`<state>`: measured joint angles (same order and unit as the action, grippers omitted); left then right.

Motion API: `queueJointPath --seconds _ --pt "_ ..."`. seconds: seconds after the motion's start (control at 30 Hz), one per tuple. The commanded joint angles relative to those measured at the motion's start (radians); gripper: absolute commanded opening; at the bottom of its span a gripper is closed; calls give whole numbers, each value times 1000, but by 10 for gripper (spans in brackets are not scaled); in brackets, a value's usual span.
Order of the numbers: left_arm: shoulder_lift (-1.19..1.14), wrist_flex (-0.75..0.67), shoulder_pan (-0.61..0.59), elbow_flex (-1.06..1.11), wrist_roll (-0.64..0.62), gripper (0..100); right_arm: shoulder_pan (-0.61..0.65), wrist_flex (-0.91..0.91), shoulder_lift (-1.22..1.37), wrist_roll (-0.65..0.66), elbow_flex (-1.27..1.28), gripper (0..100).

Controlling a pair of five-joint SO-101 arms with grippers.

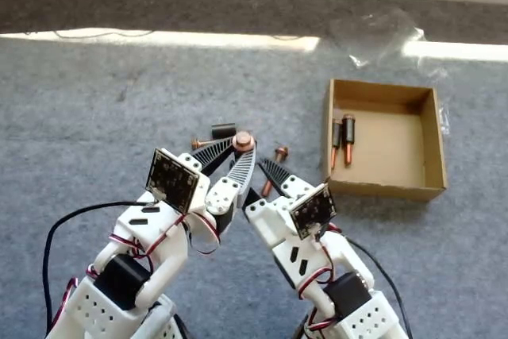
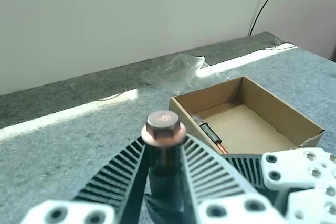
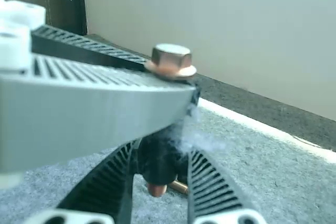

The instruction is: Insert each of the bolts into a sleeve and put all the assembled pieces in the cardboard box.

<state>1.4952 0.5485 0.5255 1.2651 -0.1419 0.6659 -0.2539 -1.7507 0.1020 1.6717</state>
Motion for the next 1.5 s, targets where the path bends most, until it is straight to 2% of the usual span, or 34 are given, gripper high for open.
queueJointPath --seconds 0.0,0.23,0.4,0.77,1.0,1.23,1.37,1.47 --pt "-1 -18 -12 15 -2 165 2 8 -10 11 134 5" --pt "-4 -20 -16 19 0 194 1 8 -10 11 134 5" --pt "-7 -20 -94 18 0 194 1 8 -10 11 134 5" --pt "-1 -29 -110 12 0 194 1 8 -10 11 134 5" --pt "1 -34 -145 -159 -2 193 1 8 -10 11 133 5" --pt "2 118 -219 -269 0 188 1 7 -7 11 133 5" --pt "2 143 -343 -272 14 104 -1 7 -10 11 133 5" --pt "2 152 -414 -260 120 27 -41 7 -10 11 133 5"
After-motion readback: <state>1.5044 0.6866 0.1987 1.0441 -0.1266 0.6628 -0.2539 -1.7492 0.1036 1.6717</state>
